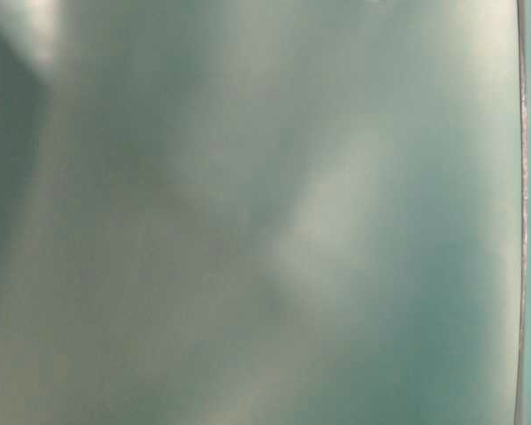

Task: Scoop the yellow hexagonal prism block from the bowl with a spoon using the right arm.
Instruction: 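Move the right gripper toward the pink spoon handle on the spoon rest, then close the right gripper on the pink spoon's handle end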

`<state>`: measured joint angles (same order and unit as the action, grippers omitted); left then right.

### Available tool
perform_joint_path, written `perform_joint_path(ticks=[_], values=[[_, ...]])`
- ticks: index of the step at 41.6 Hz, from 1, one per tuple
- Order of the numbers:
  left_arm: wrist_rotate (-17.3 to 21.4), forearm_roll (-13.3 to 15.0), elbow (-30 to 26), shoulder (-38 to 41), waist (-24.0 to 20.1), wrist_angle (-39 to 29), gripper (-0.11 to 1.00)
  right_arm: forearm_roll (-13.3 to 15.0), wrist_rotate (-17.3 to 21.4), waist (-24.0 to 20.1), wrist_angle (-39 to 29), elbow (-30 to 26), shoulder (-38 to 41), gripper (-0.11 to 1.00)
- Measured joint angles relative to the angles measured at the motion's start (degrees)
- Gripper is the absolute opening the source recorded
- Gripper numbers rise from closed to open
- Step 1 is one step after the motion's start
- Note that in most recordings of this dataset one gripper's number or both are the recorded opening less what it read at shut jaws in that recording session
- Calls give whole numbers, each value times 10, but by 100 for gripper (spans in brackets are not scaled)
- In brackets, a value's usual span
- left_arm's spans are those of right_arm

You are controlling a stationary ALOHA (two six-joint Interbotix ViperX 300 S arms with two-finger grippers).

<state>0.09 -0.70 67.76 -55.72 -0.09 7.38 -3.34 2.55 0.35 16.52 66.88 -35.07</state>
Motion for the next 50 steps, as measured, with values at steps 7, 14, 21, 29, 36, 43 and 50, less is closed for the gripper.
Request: perform_joint_path(ticks=[7, 14, 21, 29, 36, 43, 50], values=[[0, -1, 0, 1, 0, -6, 1, -4, 3, -24, 91, 29, 69, 56], [0, -1, 0, 0, 0, -8, 1, -28, 5, -56, 168, 47, 129, 56], [0, -1, 0, 0, 0, -8, 1, -67, 8, -105, 243, 64, 195, 56], [-1, 0, 0, 0, 0, -8, 1, -123, 7, -166, 315, 81, 256, 56], [-1, -1, 0, 0, 0, -9, 1, -157, 7, -208, 366, 91, 289, 56], [-1, 0, 0, 0, 0, -9, 1, -185, 7, -234, 389, 93, 316, 56], [-2, 0, 0, 0, 0, -9, 1, -204, 7, -246, 393, 93, 338, 56]])
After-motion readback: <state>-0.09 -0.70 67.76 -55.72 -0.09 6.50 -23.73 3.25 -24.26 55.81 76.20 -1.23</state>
